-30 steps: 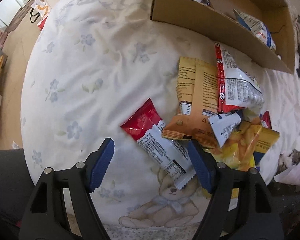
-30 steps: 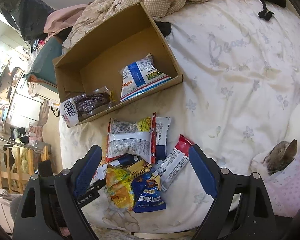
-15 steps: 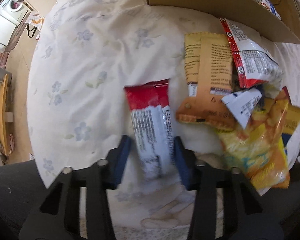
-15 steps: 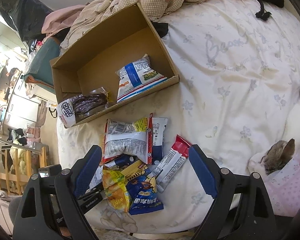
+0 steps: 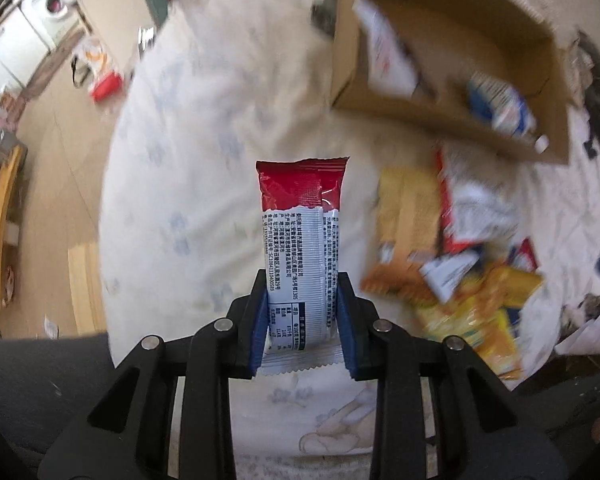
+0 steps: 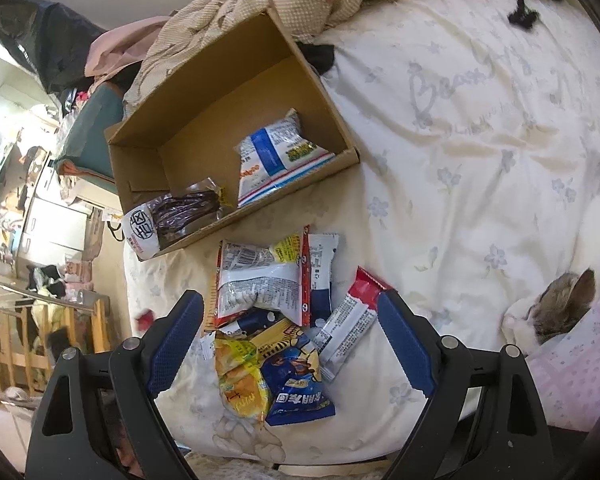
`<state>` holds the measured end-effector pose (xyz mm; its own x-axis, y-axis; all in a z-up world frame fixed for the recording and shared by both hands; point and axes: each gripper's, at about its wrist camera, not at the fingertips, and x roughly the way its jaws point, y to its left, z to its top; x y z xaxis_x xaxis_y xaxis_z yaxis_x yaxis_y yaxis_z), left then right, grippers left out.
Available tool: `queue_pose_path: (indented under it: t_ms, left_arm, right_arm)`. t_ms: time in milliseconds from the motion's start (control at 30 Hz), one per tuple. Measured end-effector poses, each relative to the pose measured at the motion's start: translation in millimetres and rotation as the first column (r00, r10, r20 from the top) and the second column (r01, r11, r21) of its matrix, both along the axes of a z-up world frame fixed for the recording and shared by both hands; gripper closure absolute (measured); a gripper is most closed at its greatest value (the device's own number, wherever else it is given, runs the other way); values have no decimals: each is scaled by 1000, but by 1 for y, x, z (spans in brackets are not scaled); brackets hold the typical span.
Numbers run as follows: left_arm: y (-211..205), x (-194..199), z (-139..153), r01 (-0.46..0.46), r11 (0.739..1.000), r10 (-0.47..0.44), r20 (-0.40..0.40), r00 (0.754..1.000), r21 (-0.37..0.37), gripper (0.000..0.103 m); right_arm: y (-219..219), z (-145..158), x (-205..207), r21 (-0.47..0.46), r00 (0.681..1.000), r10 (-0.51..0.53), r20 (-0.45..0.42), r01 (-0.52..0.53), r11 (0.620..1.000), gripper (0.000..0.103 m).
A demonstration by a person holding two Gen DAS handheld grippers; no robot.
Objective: Organize snacks
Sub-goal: 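Grasp the red-and-white snack bar with the left tool and lift it, then grasp the yellow chip bag with the right tool while the left tool holds the bar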
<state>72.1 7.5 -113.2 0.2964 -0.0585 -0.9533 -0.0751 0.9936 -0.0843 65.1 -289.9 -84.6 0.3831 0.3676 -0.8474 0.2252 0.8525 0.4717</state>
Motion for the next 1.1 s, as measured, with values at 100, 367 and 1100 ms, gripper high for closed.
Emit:
queue_pose_path:
  t_ms: [100, 367, 1100]
  left_arm:
    - [-2, 2, 14, 7, 1000, -8, 54, 999, 2, 76]
    - [14, 21, 20, -38, 997, 41, 52, 998, -63, 76]
    - [33, 22, 30, -92, 995, 95, 97, 991, -32, 76]
  right_arm:
    - [7, -9, 0, 51, 998, 50, -49, -48, 998, 12]
    - [98, -31, -8, 115, 910, 400, -108, -388, 914, 34]
    - [147, -66, -11, -9, 828, 534, -172, -544, 839, 71]
